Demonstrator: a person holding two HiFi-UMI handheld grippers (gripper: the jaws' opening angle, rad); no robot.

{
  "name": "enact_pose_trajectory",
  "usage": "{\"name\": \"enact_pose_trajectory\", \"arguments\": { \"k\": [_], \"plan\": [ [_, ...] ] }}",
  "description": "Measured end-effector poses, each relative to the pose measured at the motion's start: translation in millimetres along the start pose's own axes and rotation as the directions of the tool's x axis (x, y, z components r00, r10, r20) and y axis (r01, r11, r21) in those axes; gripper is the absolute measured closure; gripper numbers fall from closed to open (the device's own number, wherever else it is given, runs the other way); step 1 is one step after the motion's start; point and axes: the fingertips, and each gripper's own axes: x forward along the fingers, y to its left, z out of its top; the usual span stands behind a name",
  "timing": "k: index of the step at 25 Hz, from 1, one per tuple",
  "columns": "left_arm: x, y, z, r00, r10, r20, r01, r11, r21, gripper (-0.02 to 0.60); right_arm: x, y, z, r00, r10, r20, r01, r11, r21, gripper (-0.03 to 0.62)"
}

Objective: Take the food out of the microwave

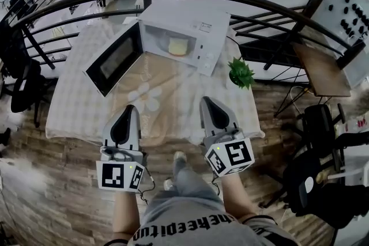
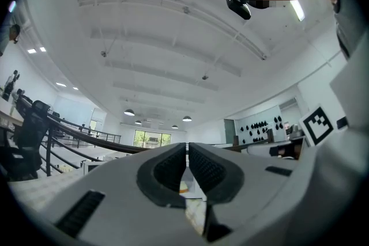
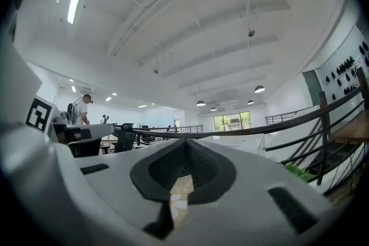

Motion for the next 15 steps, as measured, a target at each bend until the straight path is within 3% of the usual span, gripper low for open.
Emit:
{"name": "enact_pose_trajectory", "arguments": {
  "k": [15],
  "plan": [
    [83.7, 51.4, -3.5, 0.999, 0.039, 0.038, -0.04, 0.999, 0.032, 0.566, 104.4, -26.7, 4.9, 0.998, 0.049, 0.029, -0.049, 0.999, -0.019, 0.589]
  ]
}}
